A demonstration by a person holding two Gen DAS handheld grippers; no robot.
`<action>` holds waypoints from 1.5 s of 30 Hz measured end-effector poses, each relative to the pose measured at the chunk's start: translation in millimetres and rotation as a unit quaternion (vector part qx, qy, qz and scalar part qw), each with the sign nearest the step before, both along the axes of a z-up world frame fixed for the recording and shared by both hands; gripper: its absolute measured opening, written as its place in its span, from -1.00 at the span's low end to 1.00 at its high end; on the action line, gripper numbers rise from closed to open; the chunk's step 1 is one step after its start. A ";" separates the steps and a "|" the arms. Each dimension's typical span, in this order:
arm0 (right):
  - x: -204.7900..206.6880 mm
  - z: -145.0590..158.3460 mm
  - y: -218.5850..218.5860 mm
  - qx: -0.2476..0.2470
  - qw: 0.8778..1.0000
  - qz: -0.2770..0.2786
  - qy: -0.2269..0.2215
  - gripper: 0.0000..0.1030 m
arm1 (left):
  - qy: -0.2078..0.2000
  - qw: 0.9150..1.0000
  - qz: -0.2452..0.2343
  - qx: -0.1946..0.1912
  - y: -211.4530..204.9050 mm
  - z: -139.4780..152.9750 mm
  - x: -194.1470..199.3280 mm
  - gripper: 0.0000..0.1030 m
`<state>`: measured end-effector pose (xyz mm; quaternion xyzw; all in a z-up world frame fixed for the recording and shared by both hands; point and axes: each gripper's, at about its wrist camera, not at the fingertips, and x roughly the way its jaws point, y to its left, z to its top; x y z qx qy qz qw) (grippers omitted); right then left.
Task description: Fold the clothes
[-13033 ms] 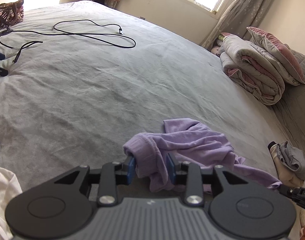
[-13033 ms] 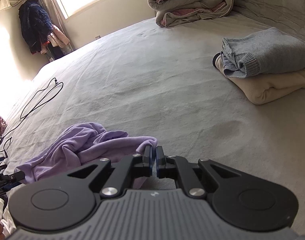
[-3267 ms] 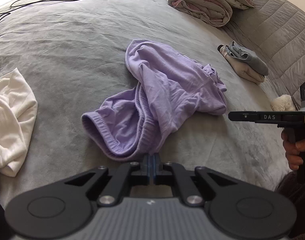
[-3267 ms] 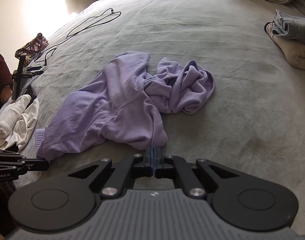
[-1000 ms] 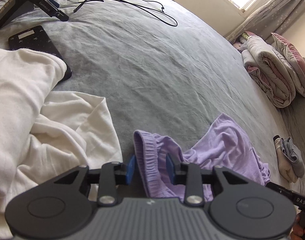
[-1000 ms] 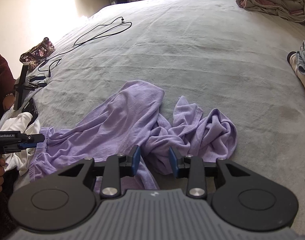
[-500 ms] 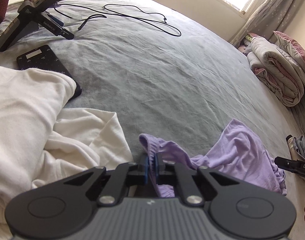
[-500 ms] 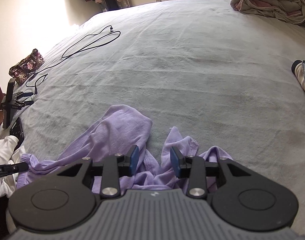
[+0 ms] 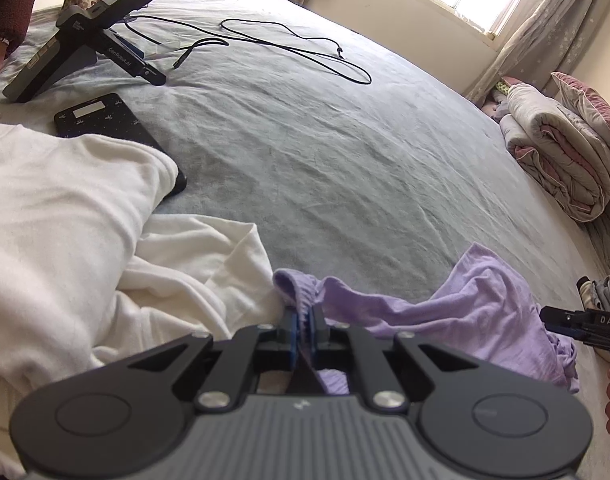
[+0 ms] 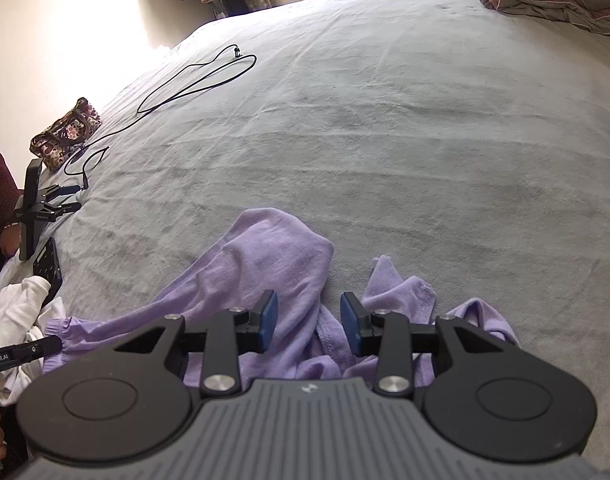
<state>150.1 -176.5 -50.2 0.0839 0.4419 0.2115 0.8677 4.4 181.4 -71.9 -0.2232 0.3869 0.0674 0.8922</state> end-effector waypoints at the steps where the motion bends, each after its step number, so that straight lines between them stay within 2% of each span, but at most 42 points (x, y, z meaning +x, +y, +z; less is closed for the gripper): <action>1: 1.9 -0.9 0.6 0.003 1.000 0.000 0.003 -0.23 | 0.000 1.000 0.000 -0.001 0.1 -0.1 0.5 -0.89; 10: 22.1 -13.3 7.8 0.046 0.999 -0.022 0.015 -0.17 | 0.004 1.000 0.002 -0.005 0.5 -3.2 2.0 -0.89; 11: 23.6 -15.2 9.3 0.051 0.998 -0.022 0.014 -0.24 | 0.004 1.000 0.002 -0.005 0.3 -3.4 2.1 -0.89; 12: 24.2 -16.6 11.5 0.054 0.998 -0.021 0.013 -0.52 | 0.005 1.000 0.001 -0.004 0.2 -3.5 2.3 -0.89; 14: 23.4 -17.0 15.1 0.063 0.998 -0.016 0.012 -0.83 | 0.005 1.000 0.001 -0.005 0.9 -3.9 2.8 -0.89; 19: 1.3 3.6 25.8 0.119 0.993 0.027 0.000 -0.85 | 0.006 1.000 0.000 -0.007 0.1 -4.3 3.4 -0.89; 23: -22.4 11.8 59.6 0.106 0.989 0.106 0.001 -0.86 | 0.006 1.000 -0.001 -0.005 -1.4 -4.2 3.9 -0.89; 26: -35.5 6.8 84.1 0.061 0.986 0.156 0.003 -0.79 | 0.006 1.000 0.000 -0.009 -0.4 -4.6 2.5 -0.89; 30: -37.3 3.7 84.1 0.026 0.987 0.158 0.005 -0.68 | 0.006 1.000 0.001 -0.016 1.0 -4.8 2.1 -0.89; 31: -36.3 5.2 79.5 0.028 0.988 0.151 0.003 -0.60 | 0.007 1.000 0.001 -0.017 1.1 -5.0 2.8 -0.89; 32: -35.3 6.9 72.6 0.030 0.990 0.140 -0.004 -0.26 | 0.007 1.000 0.001 -0.018 1.3 -5.1 3.2 -0.89; 33: -33.9 10.2 64.5 0.029 0.992 0.122 -0.017 -0.03 | 0.007 1.000 0.001 -0.019 1.4 -5.1 3.4 -0.89; 36: -24.0 11.0 47.2 0.000 0.996 0.083 -0.042 -0.03 | 0.007 1.000 0.001 -0.019 1.3 -5.3 3.7 -0.90; 41: -4.5 -9.9 37.3 -0.070 0.996 0.043 -0.046 -0.03 | 0.010 1.000 0.001 -0.023 1.7 -6.5 5.9 -0.90; 44: 0.8 -21.4 37.5 -0.075 0.996 0.037 -0.037 -0.04 | 0.010 1.000 0.000 -0.024 2.3 -6.9 6.5 -0.90; 45: -0.1 -22.8 39.1 -0.081 0.995 0.036 -0.041 -0.14 | 0.010 1.000 -0.001 -0.024 2.6 -7.0 6.6 -0.90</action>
